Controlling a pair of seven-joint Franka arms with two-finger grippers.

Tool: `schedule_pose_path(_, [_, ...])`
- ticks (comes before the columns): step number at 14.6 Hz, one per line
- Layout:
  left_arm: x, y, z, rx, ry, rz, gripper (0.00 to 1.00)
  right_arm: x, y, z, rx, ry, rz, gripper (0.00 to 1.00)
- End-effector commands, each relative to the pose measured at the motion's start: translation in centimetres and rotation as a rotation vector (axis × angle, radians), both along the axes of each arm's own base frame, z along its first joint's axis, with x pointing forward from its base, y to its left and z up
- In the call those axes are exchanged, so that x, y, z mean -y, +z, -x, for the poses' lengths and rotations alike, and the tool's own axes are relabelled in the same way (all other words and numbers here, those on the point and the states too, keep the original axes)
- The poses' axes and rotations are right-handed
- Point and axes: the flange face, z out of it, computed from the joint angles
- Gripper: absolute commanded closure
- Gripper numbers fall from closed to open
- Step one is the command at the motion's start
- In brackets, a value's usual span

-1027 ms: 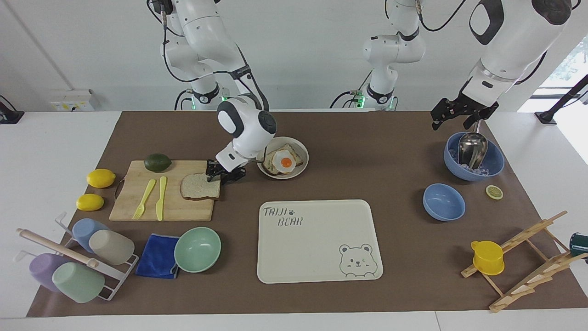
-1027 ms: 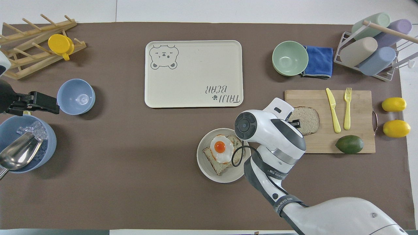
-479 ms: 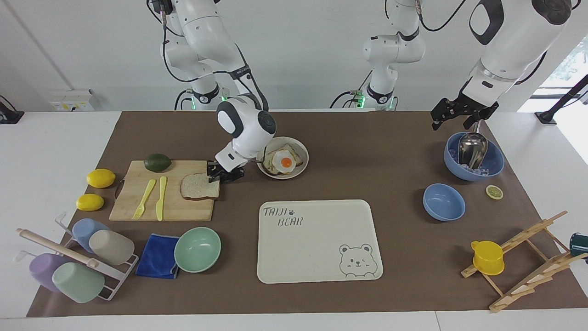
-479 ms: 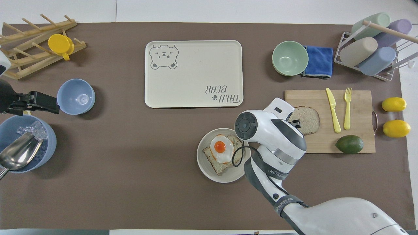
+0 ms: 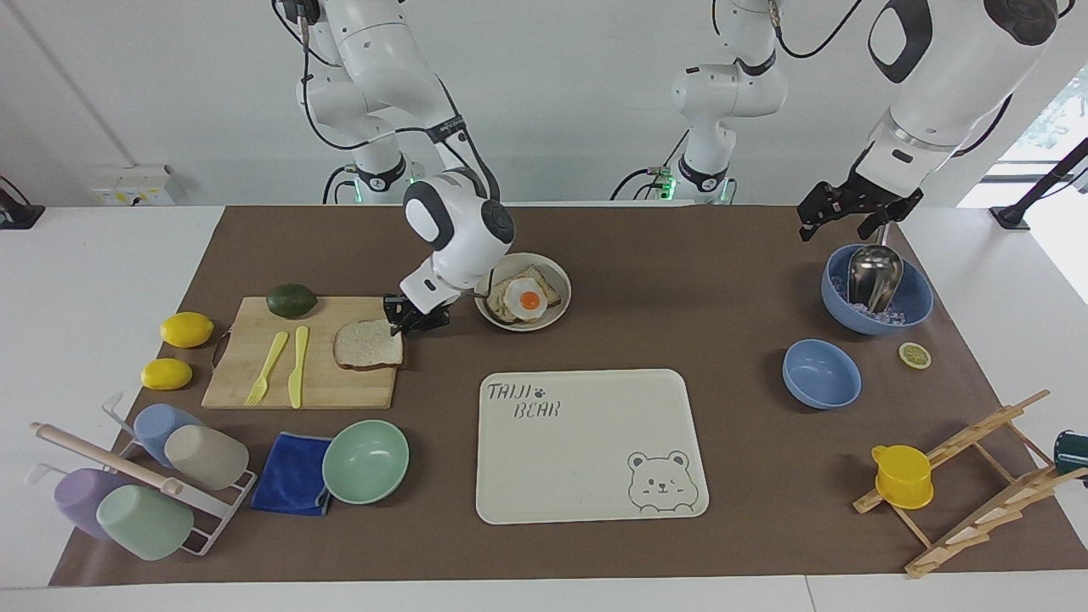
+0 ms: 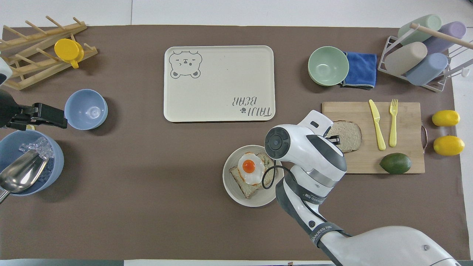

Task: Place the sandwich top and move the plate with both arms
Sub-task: 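Lift the bread slice with the right gripper and carry it over the plate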

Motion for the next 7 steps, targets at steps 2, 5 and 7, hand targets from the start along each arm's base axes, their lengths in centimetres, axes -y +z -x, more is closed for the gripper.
schedule_pose_path(2, [-0.1, 0.2, -0.2, 0.012, -0.001, 0.002, 0.0, -1.1, 7.0, -0.8, -0.027, 0.059, 0.055, 1.0])
schedule_pose_path(5, [-0.1, 0.0, -0.2, 0.01, -0.001, 0.002, 0.0, -0.8, 15.2, -0.6, -0.056, 0.103, 0.042, 1.0])
schedule_pose_path(7, [-0.2, 0.1, -0.2, 0.012, 0.001, 0.002, 0.0, -1.4, 19.3, 0.4, -0.088, 0.125, 0.001, 1.0])
